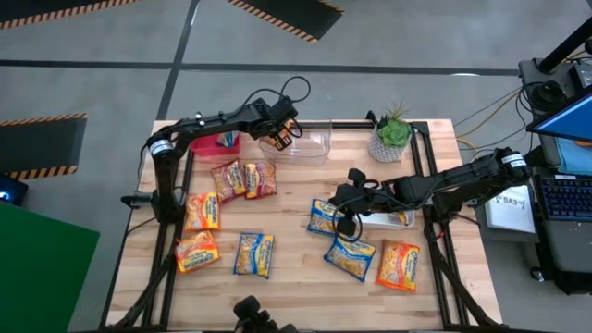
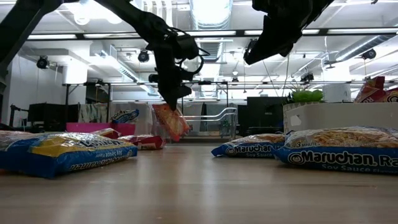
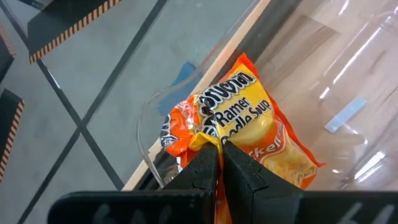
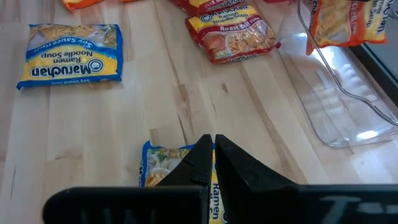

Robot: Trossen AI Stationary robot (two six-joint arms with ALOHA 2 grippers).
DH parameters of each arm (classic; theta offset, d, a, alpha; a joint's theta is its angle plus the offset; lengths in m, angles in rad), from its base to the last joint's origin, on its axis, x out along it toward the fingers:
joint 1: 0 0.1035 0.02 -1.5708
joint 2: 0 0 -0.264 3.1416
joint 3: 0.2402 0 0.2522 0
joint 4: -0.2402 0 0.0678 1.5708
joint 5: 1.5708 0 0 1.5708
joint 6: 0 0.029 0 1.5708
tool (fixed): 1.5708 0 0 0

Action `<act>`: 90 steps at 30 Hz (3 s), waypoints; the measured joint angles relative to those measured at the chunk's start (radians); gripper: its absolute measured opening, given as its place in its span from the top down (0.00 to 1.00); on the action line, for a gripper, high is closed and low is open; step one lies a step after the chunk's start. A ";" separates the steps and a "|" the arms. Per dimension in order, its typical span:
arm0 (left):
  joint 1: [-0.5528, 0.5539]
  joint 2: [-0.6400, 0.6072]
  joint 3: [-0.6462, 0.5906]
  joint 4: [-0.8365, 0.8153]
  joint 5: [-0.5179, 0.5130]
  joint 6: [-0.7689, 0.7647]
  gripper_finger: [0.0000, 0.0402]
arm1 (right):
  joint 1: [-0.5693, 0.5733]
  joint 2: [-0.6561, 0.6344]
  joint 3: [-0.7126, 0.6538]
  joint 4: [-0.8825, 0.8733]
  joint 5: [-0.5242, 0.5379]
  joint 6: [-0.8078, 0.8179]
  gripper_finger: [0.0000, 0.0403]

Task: Sort Maruchan noodles
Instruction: Put the orange noodle pack into the transparent bin, then put the blue noodle pack into the red bin

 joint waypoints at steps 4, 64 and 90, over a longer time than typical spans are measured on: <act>0.000 0.007 0.000 0.000 -0.003 -0.023 0.96 | 0.000 0.000 0.000 0.000 0.000 0.001 0.98; -0.620 -0.788 -0.880 0.800 0.396 0.162 0.66 | -0.053 0.196 0.298 -0.341 -0.271 0.332 0.98; -0.619 -0.786 -0.706 0.598 0.388 0.348 0.66 | -0.087 0.503 0.476 -0.595 -0.373 0.297 0.76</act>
